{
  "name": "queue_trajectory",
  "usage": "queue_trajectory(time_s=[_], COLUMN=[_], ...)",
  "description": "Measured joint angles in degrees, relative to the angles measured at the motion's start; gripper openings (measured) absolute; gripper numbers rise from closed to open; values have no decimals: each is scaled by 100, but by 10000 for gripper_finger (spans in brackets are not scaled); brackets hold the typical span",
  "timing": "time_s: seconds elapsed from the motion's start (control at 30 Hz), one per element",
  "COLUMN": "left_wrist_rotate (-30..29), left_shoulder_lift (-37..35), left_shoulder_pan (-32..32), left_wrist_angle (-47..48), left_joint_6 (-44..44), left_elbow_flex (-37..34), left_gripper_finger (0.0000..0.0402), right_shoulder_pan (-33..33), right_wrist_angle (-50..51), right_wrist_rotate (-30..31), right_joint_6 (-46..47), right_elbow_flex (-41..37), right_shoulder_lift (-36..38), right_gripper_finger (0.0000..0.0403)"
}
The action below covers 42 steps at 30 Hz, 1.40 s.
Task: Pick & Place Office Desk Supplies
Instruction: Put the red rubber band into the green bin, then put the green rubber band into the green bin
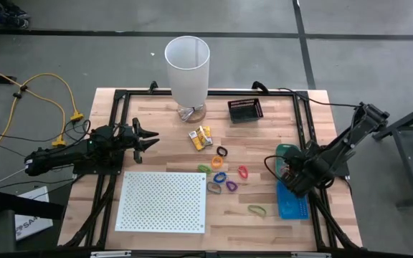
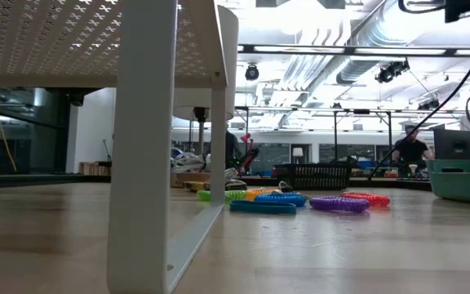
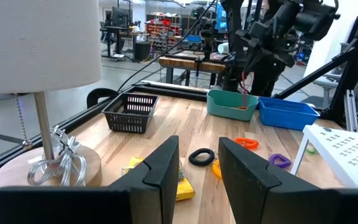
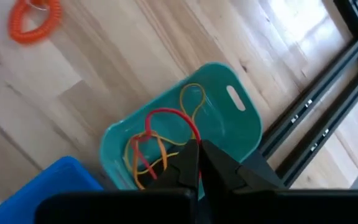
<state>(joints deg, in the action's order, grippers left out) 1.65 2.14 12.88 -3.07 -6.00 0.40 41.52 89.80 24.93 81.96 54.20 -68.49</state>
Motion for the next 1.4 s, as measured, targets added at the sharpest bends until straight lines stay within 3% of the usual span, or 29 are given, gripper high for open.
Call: queue_trajectory(time_s=[0.33, 1.07, 1.4], left_wrist_rotate=[0, 0, 0], left_shoulder_lift=[1, 0, 2], left_shoulder_pan=[-1, 0, -2], left_wrist_angle=[0, 0, 2], left_joint_6=[0, 0, 0], left_elbow_flex=[0, 0, 0], left_gripper_finger=[108, 108, 108], right_shoulder_pan=[0, 0, 0], right_wrist_angle=[-186, -263, -299], right_wrist_rotate=[-123, -265, -266], right_joint_6=[326, 526, 544], right_elbow_flex=[-386, -434, -434], right_shoulder_lift=[-2, -4, -7], right_gripper_finger=[2, 4, 71])
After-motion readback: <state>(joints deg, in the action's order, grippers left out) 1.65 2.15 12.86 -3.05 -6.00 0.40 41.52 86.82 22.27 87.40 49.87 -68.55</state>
